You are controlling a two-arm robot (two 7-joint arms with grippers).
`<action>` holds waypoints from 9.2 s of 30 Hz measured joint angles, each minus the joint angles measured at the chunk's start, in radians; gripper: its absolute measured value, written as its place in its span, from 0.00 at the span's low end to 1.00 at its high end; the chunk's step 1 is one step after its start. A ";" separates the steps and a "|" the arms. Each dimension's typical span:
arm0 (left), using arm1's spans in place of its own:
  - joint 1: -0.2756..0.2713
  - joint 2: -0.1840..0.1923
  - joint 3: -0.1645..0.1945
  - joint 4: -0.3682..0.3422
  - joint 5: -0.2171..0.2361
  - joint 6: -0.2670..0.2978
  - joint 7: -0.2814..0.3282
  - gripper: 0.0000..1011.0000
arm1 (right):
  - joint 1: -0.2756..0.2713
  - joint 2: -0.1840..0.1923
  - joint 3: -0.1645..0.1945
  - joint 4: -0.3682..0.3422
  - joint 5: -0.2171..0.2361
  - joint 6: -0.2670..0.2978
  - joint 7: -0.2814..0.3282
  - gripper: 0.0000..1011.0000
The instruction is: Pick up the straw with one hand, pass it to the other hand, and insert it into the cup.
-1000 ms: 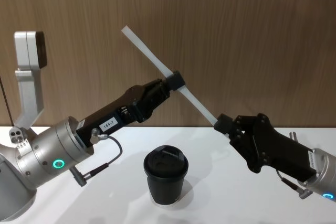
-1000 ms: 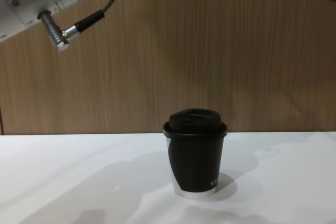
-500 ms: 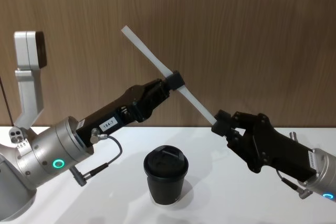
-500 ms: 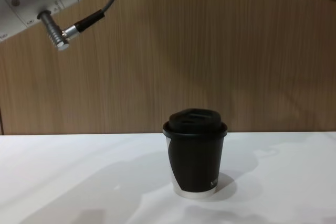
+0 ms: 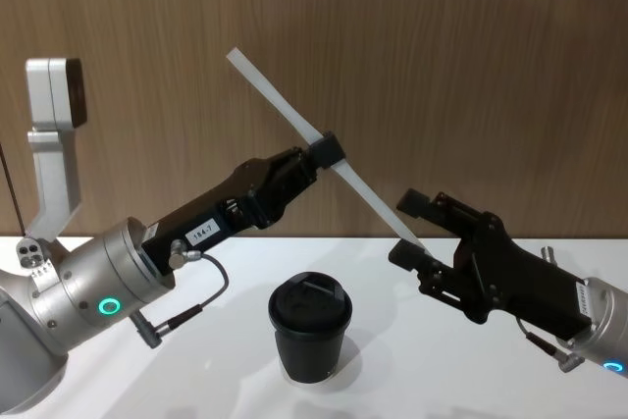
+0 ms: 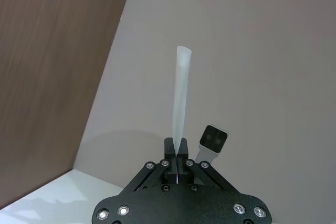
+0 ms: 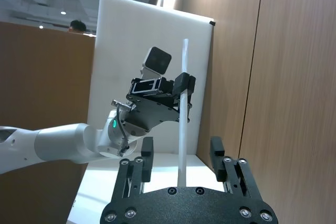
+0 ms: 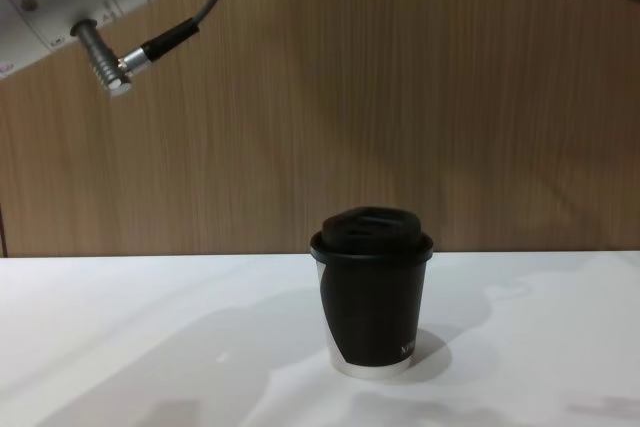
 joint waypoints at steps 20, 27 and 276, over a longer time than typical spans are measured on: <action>0.031 0.057 0.011 -0.072 0.156 -0.097 0.127 0.01 | 0.000 0.000 0.000 0.000 0.000 0.000 0.000 0.99; 0.033 0.095 0.023 -0.107 0.228 -0.106 0.183 0.01 | 0.000 0.000 0.000 0.000 0.000 0.000 0.000 0.99; -0.085 0.165 0.171 -0.023 0.459 0.066 0.394 0.55 | 0.000 0.000 0.000 0.000 0.000 0.000 0.000 0.99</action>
